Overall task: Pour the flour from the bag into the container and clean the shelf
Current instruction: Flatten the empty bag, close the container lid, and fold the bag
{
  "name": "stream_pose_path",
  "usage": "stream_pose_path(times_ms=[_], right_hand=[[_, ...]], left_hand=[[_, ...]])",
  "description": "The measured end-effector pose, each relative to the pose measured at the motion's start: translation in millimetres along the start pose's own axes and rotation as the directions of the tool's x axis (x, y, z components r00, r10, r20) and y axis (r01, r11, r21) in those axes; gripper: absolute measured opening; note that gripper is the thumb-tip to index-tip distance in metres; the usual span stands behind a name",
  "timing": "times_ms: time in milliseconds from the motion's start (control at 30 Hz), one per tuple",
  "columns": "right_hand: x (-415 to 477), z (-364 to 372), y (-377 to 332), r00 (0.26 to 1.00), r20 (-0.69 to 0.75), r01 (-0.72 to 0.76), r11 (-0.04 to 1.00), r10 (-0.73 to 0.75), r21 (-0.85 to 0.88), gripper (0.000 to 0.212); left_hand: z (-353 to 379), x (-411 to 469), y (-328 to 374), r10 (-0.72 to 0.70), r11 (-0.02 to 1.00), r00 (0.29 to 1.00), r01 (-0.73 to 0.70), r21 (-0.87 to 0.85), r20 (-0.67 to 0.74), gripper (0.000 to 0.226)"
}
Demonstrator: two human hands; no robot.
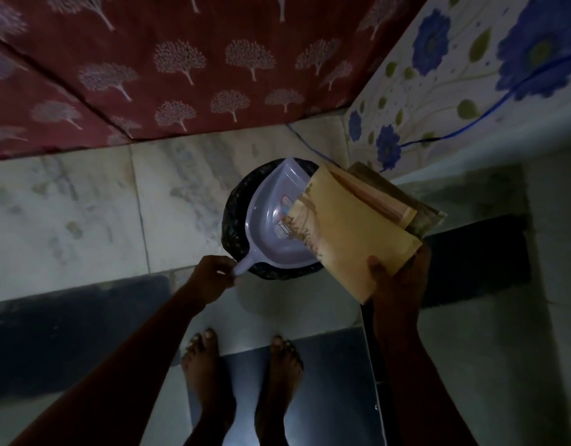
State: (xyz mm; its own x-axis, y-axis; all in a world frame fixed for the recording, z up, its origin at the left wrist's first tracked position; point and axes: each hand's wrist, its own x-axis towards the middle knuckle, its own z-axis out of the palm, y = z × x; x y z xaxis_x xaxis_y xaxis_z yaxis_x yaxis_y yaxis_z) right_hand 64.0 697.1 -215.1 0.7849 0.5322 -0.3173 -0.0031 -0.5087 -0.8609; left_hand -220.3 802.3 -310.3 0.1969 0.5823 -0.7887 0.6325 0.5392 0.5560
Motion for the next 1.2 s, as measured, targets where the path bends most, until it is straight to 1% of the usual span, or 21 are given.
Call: stream_pose_path(times_ms=[33, 133, 233, 300, 367, 467, 567, 667, 767, 833, 900, 967, 1067, 1133, 1200], right_hand=[[-2, -3, -4, 1.0, -0.015, -0.007, 1.0, 0.007, 0.008, 0.073], [-8, -12, -20, 0.998, -0.05, -0.024, 0.999, 0.025, 0.021, 0.07], [-14, -20, -34, 0.997, -0.068, -0.043, 0.999, 0.044, 0.026, 0.068], [-20, -22, -42, 0.997, -0.067, -0.024, 0.999, 0.026, 0.024, 0.069], [-26, -19, -48, 0.998, -0.056, -0.017, 0.999, 0.019, 0.039, 0.07], [-32, -11, -48, 0.997, -0.057, -0.054, 0.998, 0.056, 0.034, 0.072], [-37, 4, -43, 0.998, -0.009, -0.067, 0.998, 0.067, -0.007, 0.071], [-38, 25, -30, 0.996, -0.016, -0.087, 0.993, 0.086, -0.084, 0.07], [-42, 53, -13, 0.994, 0.01, -0.107, 0.967, 0.112, -0.23, 0.074], [-40, 69, -6, 0.993, 0.041, -0.096, 0.95, 0.113, -0.299, 0.074], [-33, 88, 0, 0.993, 0.069, -0.071, 0.943, 0.098, -0.325, 0.071], [-22, 106, 2, 0.987, 0.116, -0.062, 0.93, 0.111, -0.363, 0.071], [-2, 126, 9, 0.965, 0.237, 0.003, 0.894, 0.115, -0.448, 0.074], [13, 137, 15, 0.941, 0.29, -0.002, 0.862, 0.173, -0.507, 0.075], [25, 144, 19, 0.915, 0.31, -0.037, 0.817, 0.259, -0.575, 0.077]], left_hand=[[-4, -7, -1, 0.028, 0.999, 1.0, -0.028, -0.039, -0.009, 0.027], [-20, -28, -4, 0.078, 0.994, 0.996, -0.081, -0.067, -0.053, 0.034], [-39, -50, -3, 0.081, 0.992, 0.992, -0.09, -0.086, -0.097, 0.035], [-55, -63, -6, 0.056, 0.989, 0.988, -0.075, -0.129, -0.144, 0.034], [-71, -74, -10, 0.057, 0.983, 0.978, -0.09, -0.159, -0.202, 0.028], [-85, -80, -13, 0.066, 0.975, 0.961, -0.119, -0.186, -0.269, 0.013], [-95, -80, -17, 0.068, 0.971, 0.953, -0.131, -0.2, -0.294, 0.004], [-99, -77, -21, 0.06, 0.968, 0.951, -0.13, -0.215, -0.304, 0.005], [-99, -72, -26, 0.059, 0.963, 0.955, -0.131, -0.235, -0.291, 0.007], [-98, -67, -28, 0.062, 0.958, 0.958, -0.136, -0.251, -0.279, 0.006], [-96, -60, -30, 0.051, 0.948, 0.96, -0.133, -0.288, -0.275, 0.008], [-93, -51, -32, 0.054, 0.938, 0.962, -0.141, -0.317, -0.267, 0.009], [-92, -38, -36, 0.079, 0.935, 0.961, -0.164, -0.314, -0.265, 0.012], [-92, -31, -39, 0.103, 0.928, 0.962, -0.185, -0.324, -0.254, 0.013], [-93, -28, -37, 0.129, 0.921, 0.96, -0.209, -0.327, -0.251, 0.015]])
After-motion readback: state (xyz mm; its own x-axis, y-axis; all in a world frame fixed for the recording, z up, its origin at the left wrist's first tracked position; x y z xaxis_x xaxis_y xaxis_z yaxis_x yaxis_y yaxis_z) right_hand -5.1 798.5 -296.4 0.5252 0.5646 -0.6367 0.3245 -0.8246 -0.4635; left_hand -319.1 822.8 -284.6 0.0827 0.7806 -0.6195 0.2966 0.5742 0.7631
